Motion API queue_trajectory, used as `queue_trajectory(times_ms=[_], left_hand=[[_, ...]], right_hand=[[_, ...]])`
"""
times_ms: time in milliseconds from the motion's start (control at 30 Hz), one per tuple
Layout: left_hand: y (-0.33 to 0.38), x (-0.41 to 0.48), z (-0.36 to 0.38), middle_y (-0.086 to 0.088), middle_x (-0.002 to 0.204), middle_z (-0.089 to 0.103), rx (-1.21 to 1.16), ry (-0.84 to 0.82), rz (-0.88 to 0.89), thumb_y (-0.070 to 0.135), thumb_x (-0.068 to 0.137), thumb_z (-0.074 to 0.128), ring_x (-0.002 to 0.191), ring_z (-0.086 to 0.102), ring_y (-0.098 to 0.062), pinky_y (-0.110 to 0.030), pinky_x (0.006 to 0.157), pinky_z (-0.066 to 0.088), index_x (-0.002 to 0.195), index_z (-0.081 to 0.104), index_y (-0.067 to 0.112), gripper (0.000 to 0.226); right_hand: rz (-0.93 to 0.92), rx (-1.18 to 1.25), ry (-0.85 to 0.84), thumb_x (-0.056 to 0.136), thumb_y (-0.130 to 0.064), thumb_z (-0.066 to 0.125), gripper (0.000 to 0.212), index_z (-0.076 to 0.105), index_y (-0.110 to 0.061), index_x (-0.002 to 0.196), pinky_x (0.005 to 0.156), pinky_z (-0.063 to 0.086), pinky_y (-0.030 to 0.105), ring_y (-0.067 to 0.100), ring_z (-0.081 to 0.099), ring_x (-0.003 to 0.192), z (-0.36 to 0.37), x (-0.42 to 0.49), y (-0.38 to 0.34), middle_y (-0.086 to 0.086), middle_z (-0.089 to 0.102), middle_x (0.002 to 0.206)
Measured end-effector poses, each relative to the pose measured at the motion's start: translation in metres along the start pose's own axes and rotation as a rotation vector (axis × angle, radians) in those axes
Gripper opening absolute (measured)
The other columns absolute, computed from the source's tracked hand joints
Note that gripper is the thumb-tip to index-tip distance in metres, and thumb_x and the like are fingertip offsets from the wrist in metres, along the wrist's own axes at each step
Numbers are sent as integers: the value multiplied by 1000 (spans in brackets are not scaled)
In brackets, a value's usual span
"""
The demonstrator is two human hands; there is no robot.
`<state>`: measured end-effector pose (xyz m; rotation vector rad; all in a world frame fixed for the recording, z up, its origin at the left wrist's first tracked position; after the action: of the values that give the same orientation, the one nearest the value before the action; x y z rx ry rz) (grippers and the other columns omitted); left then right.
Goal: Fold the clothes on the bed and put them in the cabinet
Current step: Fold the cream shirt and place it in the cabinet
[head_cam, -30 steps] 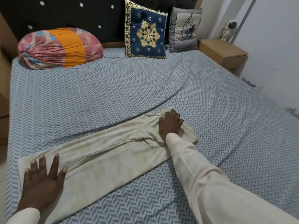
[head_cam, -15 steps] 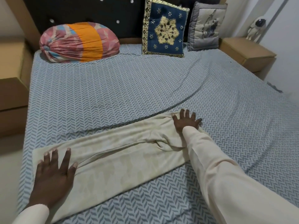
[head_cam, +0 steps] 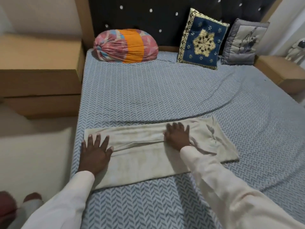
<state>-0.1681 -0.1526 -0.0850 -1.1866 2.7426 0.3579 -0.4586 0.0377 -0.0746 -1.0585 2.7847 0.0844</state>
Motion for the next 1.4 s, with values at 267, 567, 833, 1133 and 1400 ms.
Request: queue_trajectory(times_ms=[267, 567, 833, 1133, 1400], left_hand=[[-40, -108, -3, -23, 123, 55, -473, 83, -529, 37, 82, 70, 112, 54, -41, -44, 86, 46, 128, 45, 3, 62], [-61, -113, 8, 2, 56, 50, -1206, 95, -624, 28, 71, 70, 60, 45, -20, -30, 58, 36, 56, 43, 17, 33], [-7, -114, -33, 1, 84, 63, -931, 420, -280, 6, 68, 68, 76, 60, -20, -29, 67, 45, 85, 64, 20, 23], [77, -106, 7, -6, 105, 56, -691, -28, 79, 11, 90, 48, 100, 56, -24, -32, 86, 49, 112, 62, 19, 27], [30, -112, 5, -8, 124, 43, -525, 112, -242, 40, 91, 60, 110, 55, -29, -35, 87, 46, 128, 42, 14, 48]], right_hand=[[-444, 85, 95, 83, -31, 48, 37, 62, -16, 113, 97, 34, 43, 33, 50, 115, -3, -54, -198, 8, 60, 119], [-255, 169, -58, 78, -51, 64, 69, 50, -7, 128, 87, 45, 40, 34, 53, 110, -16, -71, -333, 13, 50, 125], [136, 1030, -242, 60, -23, 64, 17, 64, -11, 71, 57, 45, 31, 28, 61, 66, -27, -30, -246, 10, 60, 66], [178, 774, -123, 72, -14, 71, 28, 61, -19, 98, 75, 50, 33, 28, 65, 88, -11, -24, -161, 10, 67, 95], [-94, 153, 125, 94, -25, 46, 31, 60, -12, 118, 85, 43, 41, 36, 47, 112, -12, -45, -201, 14, 54, 121]])
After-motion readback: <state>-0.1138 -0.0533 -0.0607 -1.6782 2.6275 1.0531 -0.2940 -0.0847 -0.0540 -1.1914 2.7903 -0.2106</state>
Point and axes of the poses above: each hand's wrist, its own x-axis towards the middle knuckle, its own z-axis out of the palm, y = z × x, the point moved 6 cm from there along x, towards the middle knuckle
